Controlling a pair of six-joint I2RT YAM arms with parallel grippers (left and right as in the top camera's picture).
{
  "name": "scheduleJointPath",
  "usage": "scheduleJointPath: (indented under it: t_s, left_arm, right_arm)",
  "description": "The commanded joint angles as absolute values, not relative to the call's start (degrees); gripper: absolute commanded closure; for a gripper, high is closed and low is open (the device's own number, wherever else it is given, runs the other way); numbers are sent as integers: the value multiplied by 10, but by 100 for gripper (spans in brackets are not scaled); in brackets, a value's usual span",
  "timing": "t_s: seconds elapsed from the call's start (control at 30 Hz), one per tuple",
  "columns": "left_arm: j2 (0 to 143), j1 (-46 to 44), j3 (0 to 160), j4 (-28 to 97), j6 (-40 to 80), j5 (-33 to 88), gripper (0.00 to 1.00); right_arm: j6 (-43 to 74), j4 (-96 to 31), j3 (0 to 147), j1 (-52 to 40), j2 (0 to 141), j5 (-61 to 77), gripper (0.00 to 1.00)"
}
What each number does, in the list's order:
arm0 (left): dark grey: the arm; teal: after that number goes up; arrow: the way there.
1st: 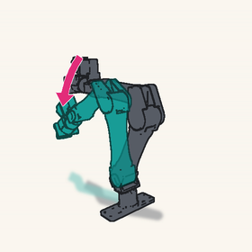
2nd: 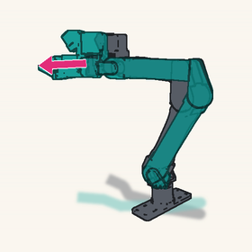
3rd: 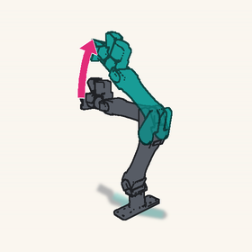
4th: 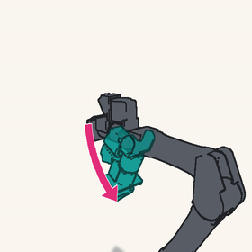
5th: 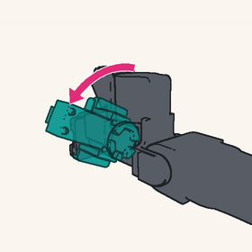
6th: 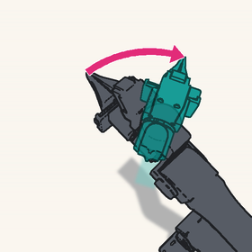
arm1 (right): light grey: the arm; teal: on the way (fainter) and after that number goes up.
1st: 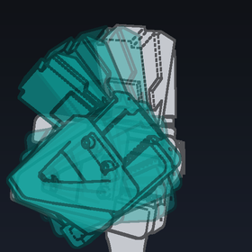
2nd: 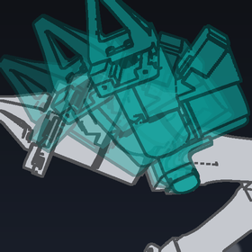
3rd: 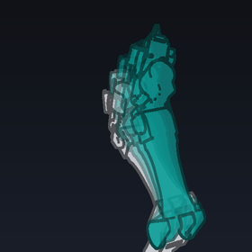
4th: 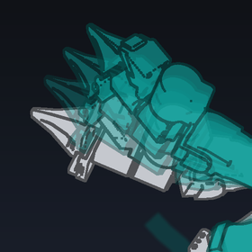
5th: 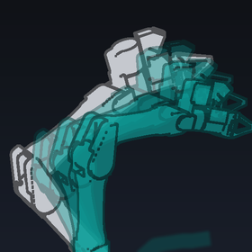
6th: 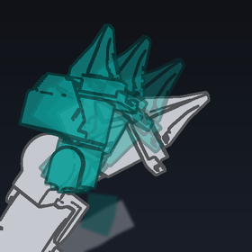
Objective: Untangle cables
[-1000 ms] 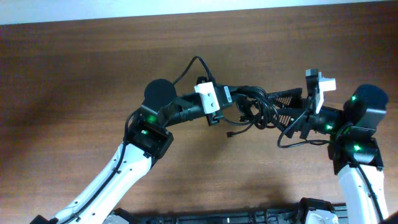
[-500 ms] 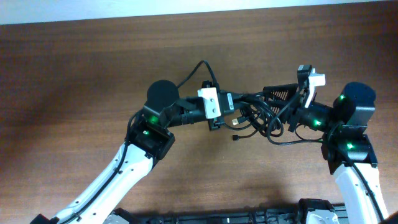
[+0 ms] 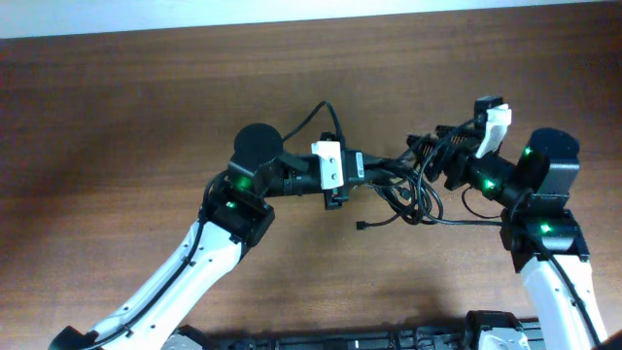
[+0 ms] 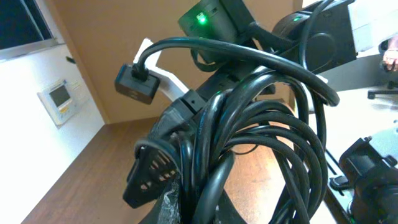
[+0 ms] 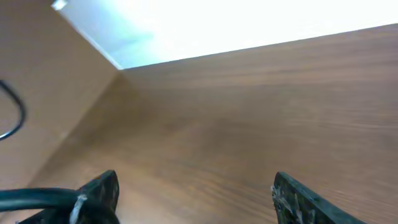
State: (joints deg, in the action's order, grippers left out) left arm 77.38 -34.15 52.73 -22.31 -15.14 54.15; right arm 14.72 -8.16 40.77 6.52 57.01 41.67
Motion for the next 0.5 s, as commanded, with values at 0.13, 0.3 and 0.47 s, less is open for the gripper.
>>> scheduleJointPath:
  t_s: [0.13, 0.3, 0.47]
  left_arm:
    - [745, -335, 538, -225, -141, 635, 100]
    - [745, -292, 538, -178, -141, 617, 100]
    - [745, -243, 538, -169, -116, 622, 100]
  right_arm:
    - [197, -84, 408, 79, 585, 227, 24]
    - [216, -84, 408, 79, 568, 222, 24]
    - [215, -84, 408, 79, 548, 261, 12]
